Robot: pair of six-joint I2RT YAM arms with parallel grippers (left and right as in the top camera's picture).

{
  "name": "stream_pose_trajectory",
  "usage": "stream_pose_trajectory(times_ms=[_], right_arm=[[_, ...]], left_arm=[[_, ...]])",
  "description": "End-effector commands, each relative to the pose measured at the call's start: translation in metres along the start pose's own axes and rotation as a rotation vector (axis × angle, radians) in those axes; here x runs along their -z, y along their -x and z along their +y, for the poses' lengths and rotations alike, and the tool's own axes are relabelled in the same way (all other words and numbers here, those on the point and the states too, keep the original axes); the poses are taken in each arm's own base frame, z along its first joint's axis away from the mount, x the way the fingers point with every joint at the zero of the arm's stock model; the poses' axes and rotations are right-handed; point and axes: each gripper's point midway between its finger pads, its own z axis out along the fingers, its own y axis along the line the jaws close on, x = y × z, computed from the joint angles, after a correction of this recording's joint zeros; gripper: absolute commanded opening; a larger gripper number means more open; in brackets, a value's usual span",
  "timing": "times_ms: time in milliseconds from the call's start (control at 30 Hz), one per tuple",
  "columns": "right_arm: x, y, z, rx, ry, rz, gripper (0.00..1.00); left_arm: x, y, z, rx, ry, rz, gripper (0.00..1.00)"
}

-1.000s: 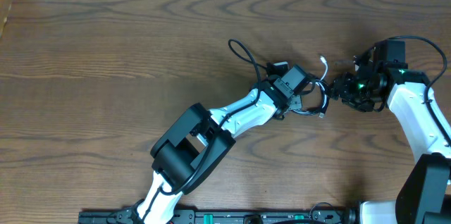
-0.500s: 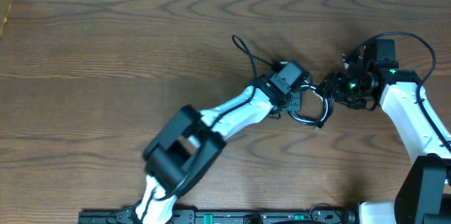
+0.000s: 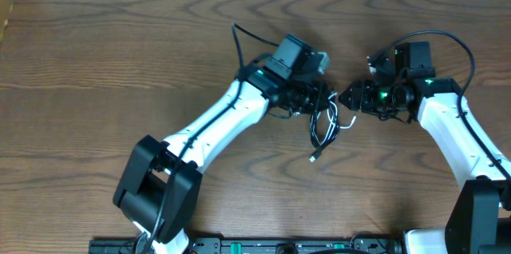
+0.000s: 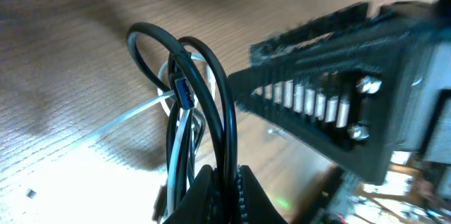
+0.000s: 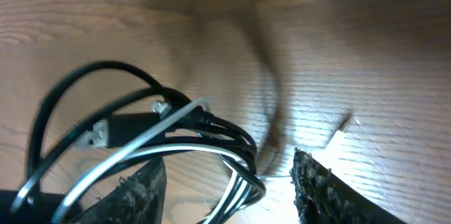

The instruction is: Untangle cables

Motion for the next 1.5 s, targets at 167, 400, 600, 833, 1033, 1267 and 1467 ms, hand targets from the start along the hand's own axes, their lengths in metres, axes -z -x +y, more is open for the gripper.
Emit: stream_pose_trajectory(times_ms=[167, 400, 600, 833, 1033, 1267, 1467], right_arm=[[-0.01, 0.0, 0.021, 0.043, 0.067, 0.001, 0.54], [-0.023, 0.0, 0.039, 0.107, 0.119, 0.007, 0.51], [-0.028, 0.002, 0.056, 0.234, 0.158, -0.019, 0.49], [-0.048, 0.002, 0.065, 0.267, 0.202, -0.005, 0.44], [-0.056, -0.005, 0.08, 0.271, 0.32, 0.036, 0.4], [-0.057, 0.013, 0.047, 0.089, 0.181, -0.009, 0.38], [-0.059, -0.001, -0.028, -0.194, -0.152, 0.022, 0.27]], left_arm=[[0.029, 0.007, -0.012, 0.027, -0.245, 0.044, 0.07], [0.033, 0.005, -0.019, 0.041, -0.301, 0.065, 0.07], [0.04, 0.008, -0.022, 0.115, -0.345, 0.076, 0.07], [0.053, 0.014, -0.039, 0.148, -0.468, 0.094, 0.07], [0.06, 0.023, -0.038, 0.172, -0.494, 0.074, 0.07], [0.086, 0.039, -0.04, 0.166, -0.609, 0.056, 0.07], [0.11, 0.056, -0.028, 0.17, -0.629, -0.011, 0.07]])
